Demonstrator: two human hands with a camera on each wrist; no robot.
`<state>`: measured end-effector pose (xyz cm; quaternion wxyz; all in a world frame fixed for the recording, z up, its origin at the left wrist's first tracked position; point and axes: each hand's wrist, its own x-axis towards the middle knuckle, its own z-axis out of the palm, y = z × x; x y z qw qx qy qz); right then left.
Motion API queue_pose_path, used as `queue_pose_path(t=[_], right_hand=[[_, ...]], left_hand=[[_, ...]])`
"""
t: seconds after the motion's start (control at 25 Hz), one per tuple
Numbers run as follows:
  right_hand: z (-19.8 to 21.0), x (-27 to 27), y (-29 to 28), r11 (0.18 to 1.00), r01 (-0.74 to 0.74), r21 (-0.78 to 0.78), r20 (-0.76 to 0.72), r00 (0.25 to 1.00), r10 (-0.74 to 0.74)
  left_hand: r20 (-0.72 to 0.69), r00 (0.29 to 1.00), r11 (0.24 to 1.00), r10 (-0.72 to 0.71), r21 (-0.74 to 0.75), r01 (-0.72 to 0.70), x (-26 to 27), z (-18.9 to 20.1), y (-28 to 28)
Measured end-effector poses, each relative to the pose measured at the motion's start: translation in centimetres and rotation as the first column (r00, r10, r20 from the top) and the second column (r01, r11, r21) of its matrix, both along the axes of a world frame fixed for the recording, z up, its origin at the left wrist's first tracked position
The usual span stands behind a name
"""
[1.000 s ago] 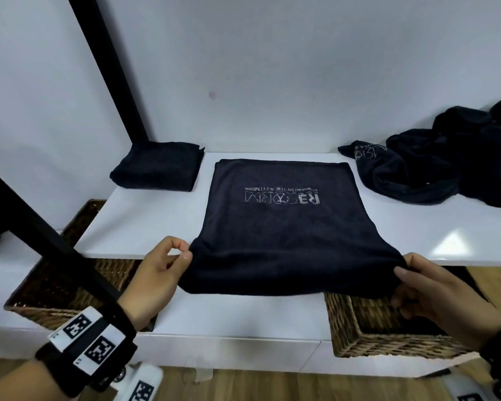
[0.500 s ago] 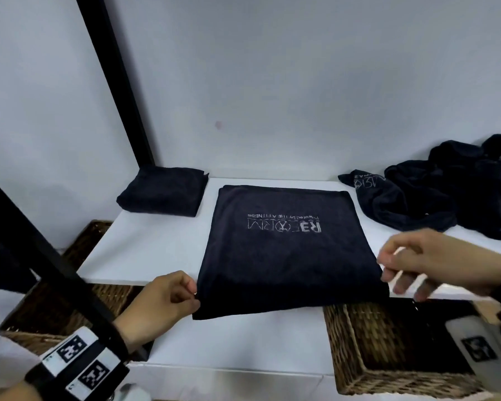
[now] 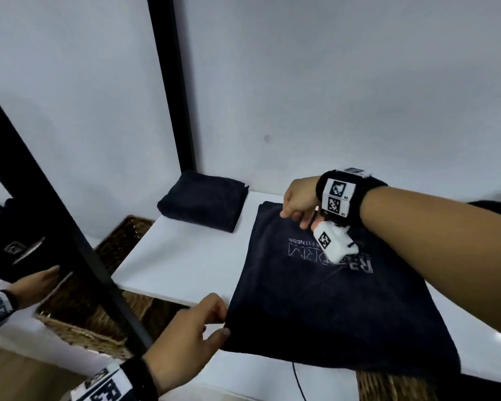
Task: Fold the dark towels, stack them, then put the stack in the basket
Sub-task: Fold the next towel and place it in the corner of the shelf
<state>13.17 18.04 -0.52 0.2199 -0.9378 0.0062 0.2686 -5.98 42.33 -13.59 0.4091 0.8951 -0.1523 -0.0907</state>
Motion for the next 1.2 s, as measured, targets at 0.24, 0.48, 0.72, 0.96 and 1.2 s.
queue_pose_path(t=[0.24, 0.48, 0.72, 0.96, 1.2], right_hand=[[-4.4, 6.5, 2.5, 0.992, -0.021, -0.121, 0.154, 0.987, 0.039], [-5.8, 8.8, 3.0, 0.958, -0.080, -0.275, 0.169, 0.977, 0.130], [-6.5, 10.2, 2.3, 0.988, -0.001, -0.155, 0.150, 0.988, 0.025], [-6.6, 10.2, 2.1, 0.902, -0.128, -0.413, 0.224, 0.946, 0.236], [-1.0, 2.0, -2.7, 0.994, -0.067, -0.081, 0.190, 0.978, 0.082]], left_hand=[[-0.269, 0.942, 0.882, -0.203, -0.467, 0.057, 0.1, -1.4, 1.5], [-0.372, 0.899, 0.867, -0.231, -0.499, 0.017, 0.6, -1.0, 2.0], [-0.327, 0.918, 0.894, -0.224, -0.445, 0.060, 0.9, 0.1, 2.0], [-0.347, 0.923, 0.890, -0.168, -0.456, -0.009, 1.1, 0.8, 1.8], [-0.235, 0.964, 0.949, -0.123, -0.312, 0.045, 0.9, 0.8, 1.2]])
